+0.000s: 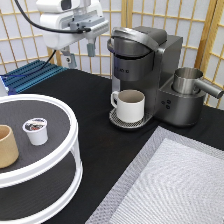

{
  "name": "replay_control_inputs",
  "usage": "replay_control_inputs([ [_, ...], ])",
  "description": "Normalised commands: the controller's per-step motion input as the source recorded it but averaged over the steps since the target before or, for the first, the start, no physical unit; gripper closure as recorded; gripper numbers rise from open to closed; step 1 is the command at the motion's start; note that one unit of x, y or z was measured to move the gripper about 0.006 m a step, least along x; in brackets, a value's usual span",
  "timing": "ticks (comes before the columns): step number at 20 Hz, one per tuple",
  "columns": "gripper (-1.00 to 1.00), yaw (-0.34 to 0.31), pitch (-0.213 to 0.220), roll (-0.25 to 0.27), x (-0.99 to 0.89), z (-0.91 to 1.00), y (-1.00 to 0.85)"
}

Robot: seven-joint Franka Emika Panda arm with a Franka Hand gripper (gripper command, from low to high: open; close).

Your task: Make coffee

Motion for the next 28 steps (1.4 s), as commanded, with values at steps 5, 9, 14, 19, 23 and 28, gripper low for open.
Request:
replay_control_inputs([
  [5, -1.00, -0.057, 0.126, 0.116, 0.85, 0.68, 0.00],
  [9, -1.00, -0.047, 0.160, 0.190, 0.79, 0.58, -0.01],
  [14, -1.00, -0.062, 0.177, 0.156, 0.66, 0.27, 0.00],
  [19, -1.00, -0.086, 0.117, 0.079, 0.39, 0.31, 0.09],
  [23, -1.00, -0.090, 0.097, 0.027, 0.18, 0.70, 0.29],
  [28, -1.00, -0.065, 0.099, 0.017, 0.13, 0.60, 0.46],
])
